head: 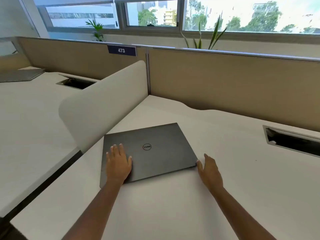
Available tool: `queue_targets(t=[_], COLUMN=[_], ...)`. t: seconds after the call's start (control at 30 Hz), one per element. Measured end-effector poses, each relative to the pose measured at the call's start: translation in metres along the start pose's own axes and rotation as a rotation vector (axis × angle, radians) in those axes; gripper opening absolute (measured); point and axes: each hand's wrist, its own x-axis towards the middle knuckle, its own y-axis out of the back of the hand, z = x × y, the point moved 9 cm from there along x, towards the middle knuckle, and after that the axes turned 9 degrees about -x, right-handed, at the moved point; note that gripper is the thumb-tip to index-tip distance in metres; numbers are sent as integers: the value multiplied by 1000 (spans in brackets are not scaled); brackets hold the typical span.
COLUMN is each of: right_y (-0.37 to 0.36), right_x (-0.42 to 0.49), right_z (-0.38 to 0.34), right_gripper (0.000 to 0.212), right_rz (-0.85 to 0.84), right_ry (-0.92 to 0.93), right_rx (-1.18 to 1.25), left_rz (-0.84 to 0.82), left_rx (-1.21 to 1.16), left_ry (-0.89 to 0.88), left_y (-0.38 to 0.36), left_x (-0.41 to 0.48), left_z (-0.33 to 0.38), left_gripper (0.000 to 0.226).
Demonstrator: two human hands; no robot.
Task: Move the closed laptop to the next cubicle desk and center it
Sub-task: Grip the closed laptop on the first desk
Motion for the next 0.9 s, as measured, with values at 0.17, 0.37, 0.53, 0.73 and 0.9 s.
queue_targets(t=[0.17, 0.37, 0.53, 0.73, 0.9], right_y=[-10, -14, -12, -16, -21], right_x=[23, 43, 55, 70, 77], right_z=[-18, -44, -51, -42, -33], right_gripper=[50, 38, 31, 41, 60], right_rz=[-54, -27, 36, 4, -41], right_ry=[-39, -19, -36, -195, -249], right_rx=[-30, -180, -192, -11, 62], left_rz=[-6, -32, -33, -51, -30], left_rx=[-74, -359, -486, -662, -703], left_ry=[207, 389, 478, 665, 671], left_y=[5, 1, 2, -3, -11], left_x=[16, 25, 33, 44, 50], left_z=[-42, -59, -63, -81, -96], left_gripper=[49, 59, 57, 53, 45])
